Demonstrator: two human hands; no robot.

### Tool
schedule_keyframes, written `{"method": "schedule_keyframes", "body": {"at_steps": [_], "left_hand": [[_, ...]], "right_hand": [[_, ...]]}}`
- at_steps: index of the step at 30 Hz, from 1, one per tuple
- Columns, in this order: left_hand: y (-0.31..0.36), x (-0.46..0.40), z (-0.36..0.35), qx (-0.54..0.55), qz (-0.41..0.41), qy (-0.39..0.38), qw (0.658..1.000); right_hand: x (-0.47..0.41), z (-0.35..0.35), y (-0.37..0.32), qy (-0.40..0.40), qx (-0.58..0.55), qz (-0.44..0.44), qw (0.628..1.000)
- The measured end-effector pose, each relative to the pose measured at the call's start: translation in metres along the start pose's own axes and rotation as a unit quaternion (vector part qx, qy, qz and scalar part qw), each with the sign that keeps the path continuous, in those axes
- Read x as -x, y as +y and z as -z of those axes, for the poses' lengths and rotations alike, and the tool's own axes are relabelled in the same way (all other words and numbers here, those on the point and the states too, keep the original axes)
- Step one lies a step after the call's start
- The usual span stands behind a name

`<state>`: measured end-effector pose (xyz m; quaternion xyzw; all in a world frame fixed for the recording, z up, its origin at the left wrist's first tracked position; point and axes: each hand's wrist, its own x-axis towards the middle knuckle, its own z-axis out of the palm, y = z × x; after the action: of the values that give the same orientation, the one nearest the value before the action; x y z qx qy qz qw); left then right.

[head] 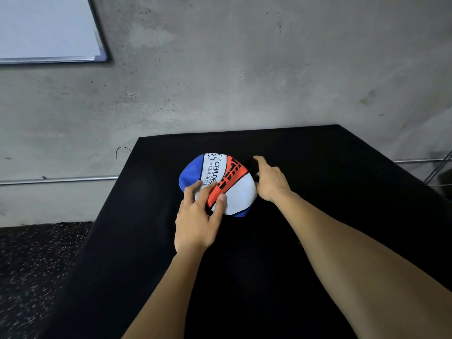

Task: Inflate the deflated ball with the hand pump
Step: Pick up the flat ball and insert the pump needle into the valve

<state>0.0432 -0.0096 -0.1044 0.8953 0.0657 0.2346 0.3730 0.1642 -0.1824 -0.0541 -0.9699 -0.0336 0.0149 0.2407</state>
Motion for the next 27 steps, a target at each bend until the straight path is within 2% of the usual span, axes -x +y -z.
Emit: {"method": "schedule_keyframes", "body": {"at_steps": [5,7,11,15,18,21,24,27], "left_hand": [[0.000,0.000,0.001,-0.004,-0.003,0.002,1.000],[0.000,-0.001,0.000,-0.002,-0.002,0.004,1.000],[0.000,-0.001,0.000,0.000,-0.002,0.006,1.000],[0.001,-0.001,0.000,-0.001,-0.001,0.004,1.000],[0.000,-0.001,0.000,0.012,0.013,-0.001,1.000],[-0.003,-0.003,0.000,0.054,0.038,0.002,0.998],[-0.002,-0.003,0.001,0.126,0.051,0.044,0.990],[-0.003,-0.005,0.004,0.218,0.085,0.143,0.962]], "right_hand": [[-0.001,0.004,0.010,0.084,-0.186,-0.025,0.979],[0.003,0.011,0.011,0.114,-0.220,-0.015,0.969],[0.017,0.011,0.010,0.100,-0.289,0.030,0.951],[0.029,0.008,0.008,0.130,-0.369,0.093,0.915],[0.036,0.006,-0.001,0.142,-0.393,0.079,0.905],[0.038,-0.006,-0.008,0.109,-0.461,0.027,0.880],[0.041,-0.013,-0.011,0.111,-0.495,0.005,0.861],[0.046,-0.024,-0.012,0.139,-0.452,0.049,0.880]]}}
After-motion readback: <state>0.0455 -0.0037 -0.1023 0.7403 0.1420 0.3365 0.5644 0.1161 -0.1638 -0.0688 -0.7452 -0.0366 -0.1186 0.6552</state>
